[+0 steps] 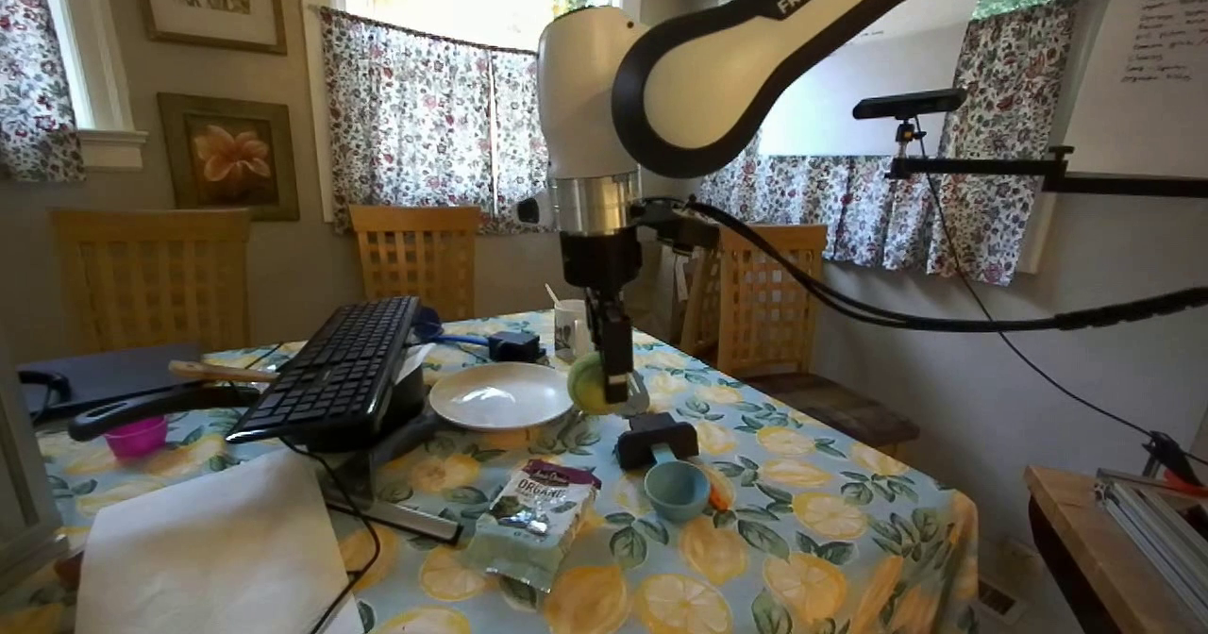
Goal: Pick up the light green ball and put it inside the small light blue bowl
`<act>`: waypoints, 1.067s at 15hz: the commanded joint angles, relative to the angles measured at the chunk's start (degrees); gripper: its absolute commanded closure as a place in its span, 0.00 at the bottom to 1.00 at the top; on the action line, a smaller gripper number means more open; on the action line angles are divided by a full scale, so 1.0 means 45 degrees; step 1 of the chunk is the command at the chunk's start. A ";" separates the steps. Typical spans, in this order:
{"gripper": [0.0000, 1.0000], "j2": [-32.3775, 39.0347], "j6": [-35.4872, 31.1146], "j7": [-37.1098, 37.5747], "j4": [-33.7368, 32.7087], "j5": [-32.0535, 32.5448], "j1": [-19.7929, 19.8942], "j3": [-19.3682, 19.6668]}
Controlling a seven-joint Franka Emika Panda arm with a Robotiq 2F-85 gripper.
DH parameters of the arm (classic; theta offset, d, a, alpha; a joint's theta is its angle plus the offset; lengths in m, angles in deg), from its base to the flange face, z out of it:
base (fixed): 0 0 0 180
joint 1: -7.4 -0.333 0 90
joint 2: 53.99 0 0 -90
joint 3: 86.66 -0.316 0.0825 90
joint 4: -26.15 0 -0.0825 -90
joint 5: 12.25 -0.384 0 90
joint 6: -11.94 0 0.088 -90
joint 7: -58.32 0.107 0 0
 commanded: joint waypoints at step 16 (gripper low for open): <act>0.59 -0.5069 -0.3554 0.5250 0.8668 0.3424 -0.1151 -0.0324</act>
